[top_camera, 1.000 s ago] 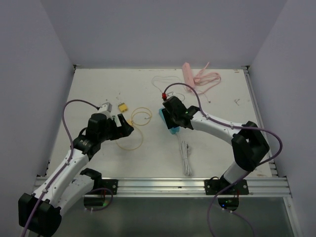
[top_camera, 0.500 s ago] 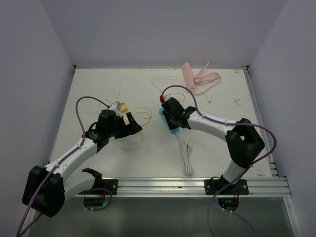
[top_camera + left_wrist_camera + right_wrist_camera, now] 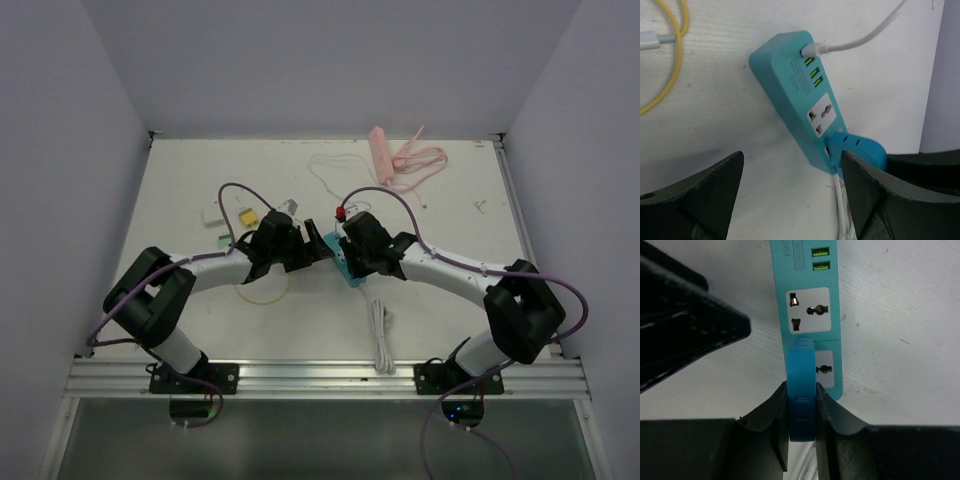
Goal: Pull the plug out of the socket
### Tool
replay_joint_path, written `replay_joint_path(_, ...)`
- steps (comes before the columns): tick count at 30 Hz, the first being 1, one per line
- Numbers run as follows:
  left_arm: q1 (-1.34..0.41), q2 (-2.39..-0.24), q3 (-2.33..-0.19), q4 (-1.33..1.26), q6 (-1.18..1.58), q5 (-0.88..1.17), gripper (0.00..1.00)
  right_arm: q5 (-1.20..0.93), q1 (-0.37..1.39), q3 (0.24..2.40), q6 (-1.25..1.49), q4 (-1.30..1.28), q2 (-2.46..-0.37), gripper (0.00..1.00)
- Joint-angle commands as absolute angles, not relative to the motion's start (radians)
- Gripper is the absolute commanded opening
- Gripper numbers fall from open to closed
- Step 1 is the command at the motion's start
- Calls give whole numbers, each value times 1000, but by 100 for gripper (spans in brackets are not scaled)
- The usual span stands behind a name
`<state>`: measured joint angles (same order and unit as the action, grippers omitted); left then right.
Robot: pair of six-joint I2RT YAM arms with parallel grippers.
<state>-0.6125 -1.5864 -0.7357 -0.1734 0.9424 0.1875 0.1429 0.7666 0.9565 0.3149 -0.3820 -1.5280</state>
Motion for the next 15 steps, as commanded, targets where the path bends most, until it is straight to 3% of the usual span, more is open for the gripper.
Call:
replay_joint_path(1,-641,-1670,-811,-290,1048,138,81,103,779,928,353,-402,-1502,6)
replay_joint_path(10,-706,-1790,-836,-295,1086,97,68,110,787,937,356,-394,-1517,6)
replay_joint_path(15,-712,-1833,-798,-333,1118,74,55,103,790,954,356,-397,-1528,6)
